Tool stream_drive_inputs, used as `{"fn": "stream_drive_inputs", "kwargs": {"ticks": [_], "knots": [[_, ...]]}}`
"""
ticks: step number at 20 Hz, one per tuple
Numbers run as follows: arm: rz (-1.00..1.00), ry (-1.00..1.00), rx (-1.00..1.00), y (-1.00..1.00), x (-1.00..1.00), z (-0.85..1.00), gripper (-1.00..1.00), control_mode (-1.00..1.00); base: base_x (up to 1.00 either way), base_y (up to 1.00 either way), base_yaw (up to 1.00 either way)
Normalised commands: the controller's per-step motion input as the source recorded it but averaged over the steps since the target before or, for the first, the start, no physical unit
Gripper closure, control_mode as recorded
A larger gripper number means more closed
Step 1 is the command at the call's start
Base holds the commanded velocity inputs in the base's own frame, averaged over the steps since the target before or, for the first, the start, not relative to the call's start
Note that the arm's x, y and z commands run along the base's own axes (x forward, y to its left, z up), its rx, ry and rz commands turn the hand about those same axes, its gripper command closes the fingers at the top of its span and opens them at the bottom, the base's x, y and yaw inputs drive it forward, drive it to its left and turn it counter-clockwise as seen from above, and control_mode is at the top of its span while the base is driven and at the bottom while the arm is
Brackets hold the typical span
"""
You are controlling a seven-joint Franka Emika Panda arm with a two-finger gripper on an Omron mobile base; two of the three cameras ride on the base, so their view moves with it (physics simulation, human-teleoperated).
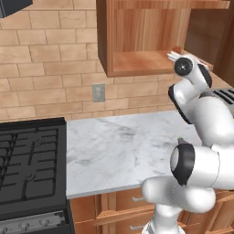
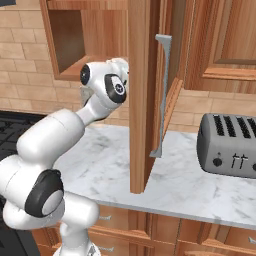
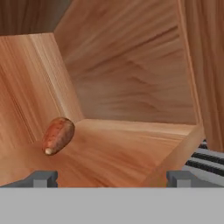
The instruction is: Pick the sweet potato, eggplant from the counter and place them in the cabinet. Then close the cabinet.
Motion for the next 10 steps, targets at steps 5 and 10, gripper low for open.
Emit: {"fn": "stream_drive_inputs", "kwargs": {"ticks": [5, 10], "knots": [[0.0, 0.23, 0.11, 0.0, -1.0, 0.82, -1.0, -1.0, 0.0, 0.0, 0.0], [0.01, 0.41, 0.09, 0.08, -1.0, 0.22, -1.0, -1.0, 0.0, 0.0, 0.0]]}}
